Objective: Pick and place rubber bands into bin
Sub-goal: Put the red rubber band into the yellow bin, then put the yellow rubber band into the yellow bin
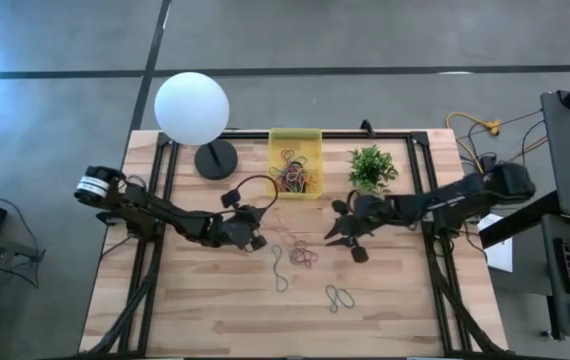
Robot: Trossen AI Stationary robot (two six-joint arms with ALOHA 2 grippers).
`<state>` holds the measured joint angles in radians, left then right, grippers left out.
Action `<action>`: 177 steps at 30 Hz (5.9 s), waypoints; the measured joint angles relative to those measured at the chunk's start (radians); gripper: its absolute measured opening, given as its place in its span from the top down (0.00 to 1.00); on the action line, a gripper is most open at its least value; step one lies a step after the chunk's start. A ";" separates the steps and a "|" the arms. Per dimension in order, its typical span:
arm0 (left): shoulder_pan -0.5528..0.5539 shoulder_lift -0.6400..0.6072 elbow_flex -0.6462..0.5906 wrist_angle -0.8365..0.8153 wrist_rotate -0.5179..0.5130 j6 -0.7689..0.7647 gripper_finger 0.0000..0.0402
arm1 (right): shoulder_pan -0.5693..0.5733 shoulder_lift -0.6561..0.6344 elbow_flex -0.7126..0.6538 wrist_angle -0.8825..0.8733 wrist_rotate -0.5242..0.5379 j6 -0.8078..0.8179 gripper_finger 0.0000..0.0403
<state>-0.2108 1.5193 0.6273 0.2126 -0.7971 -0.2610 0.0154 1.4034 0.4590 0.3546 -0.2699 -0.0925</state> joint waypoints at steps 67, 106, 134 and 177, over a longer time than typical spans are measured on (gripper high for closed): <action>0.001 -0.002 -0.059 0.015 -0.028 -0.118 1.00 | -0.033 0.425 0.468 -0.337 0.148 -0.173 0.98; 0.001 -0.002 -0.063 0.038 -0.019 -0.119 1.00 | 0.112 -0.189 0.195 -0.723 0.291 0.093 0.96; 0.001 -0.002 -0.063 0.040 -0.019 -0.117 1.00 | 0.111 0.064 0.187 -0.538 0.299 0.027 0.72; 0.001 -0.002 -0.065 0.040 -0.016 -0.121 1.00 | 0.075 0.178 0.233 -0.482 0.382 -0.069 0.98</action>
<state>-0.2098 1.5177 0.5625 0.2527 -0.8131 -0.3824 0.0900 1.5815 0.6916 -0.1274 0.1118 -0.1616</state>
